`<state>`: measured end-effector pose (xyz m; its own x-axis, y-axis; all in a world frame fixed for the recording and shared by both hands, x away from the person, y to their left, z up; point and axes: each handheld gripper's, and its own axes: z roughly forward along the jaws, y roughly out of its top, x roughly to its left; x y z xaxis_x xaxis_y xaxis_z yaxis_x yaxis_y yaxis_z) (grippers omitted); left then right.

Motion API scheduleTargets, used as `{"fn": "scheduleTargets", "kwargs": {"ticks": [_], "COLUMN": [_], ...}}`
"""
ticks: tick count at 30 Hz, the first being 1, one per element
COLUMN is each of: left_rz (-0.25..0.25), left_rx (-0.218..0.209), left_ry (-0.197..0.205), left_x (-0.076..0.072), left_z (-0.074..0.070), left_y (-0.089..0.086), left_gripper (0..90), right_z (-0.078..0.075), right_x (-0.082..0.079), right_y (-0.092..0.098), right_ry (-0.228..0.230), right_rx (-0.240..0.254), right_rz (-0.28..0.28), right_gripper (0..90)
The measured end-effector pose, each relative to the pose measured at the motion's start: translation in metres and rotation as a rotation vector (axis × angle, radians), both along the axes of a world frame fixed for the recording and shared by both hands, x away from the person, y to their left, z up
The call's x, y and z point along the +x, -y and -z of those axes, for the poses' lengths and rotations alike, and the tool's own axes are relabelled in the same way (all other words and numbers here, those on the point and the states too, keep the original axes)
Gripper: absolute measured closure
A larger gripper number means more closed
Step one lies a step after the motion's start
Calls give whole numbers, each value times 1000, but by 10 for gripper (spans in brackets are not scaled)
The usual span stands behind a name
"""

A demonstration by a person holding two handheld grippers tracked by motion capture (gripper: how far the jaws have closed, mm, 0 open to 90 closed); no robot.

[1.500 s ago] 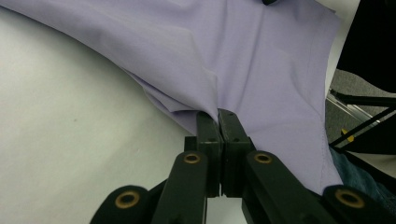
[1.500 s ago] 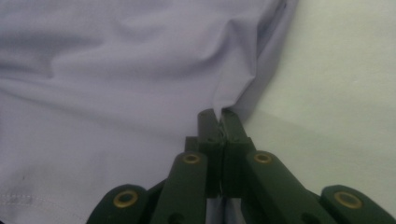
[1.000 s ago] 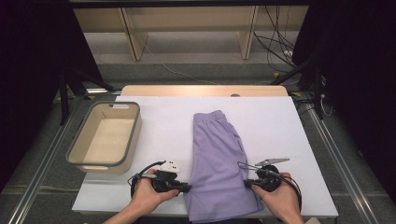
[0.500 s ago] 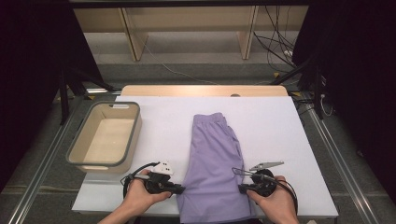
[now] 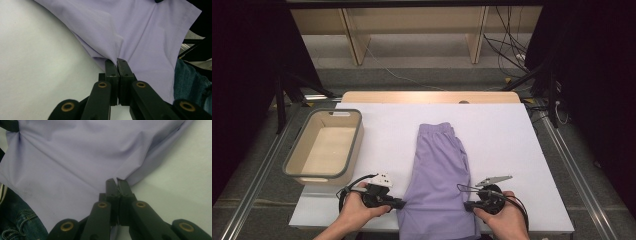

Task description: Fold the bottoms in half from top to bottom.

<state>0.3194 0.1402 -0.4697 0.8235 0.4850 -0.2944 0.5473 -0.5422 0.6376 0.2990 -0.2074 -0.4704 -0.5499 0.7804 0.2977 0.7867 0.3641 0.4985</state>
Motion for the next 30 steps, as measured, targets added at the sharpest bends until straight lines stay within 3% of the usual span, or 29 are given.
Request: {"fn": "scheduleTargets", "kwargs": {"ticks": [17, 30], "left_rz": [29, 52], "left_rx": [48, 56], "left_ry": [32, 28], "left_x": [-9, -17], "left_z": [-1, -1], "left_y": [3, 2], "left_gripper": [878, 877], "right_z": [0, 0], "right_x": [-6, -12], "right_y": [-1, -2], "right_ry": [-29, -52], "right_rx": [-2, -6], "right_rz": [-21, -45], "right_gripper": [894, 893]}}
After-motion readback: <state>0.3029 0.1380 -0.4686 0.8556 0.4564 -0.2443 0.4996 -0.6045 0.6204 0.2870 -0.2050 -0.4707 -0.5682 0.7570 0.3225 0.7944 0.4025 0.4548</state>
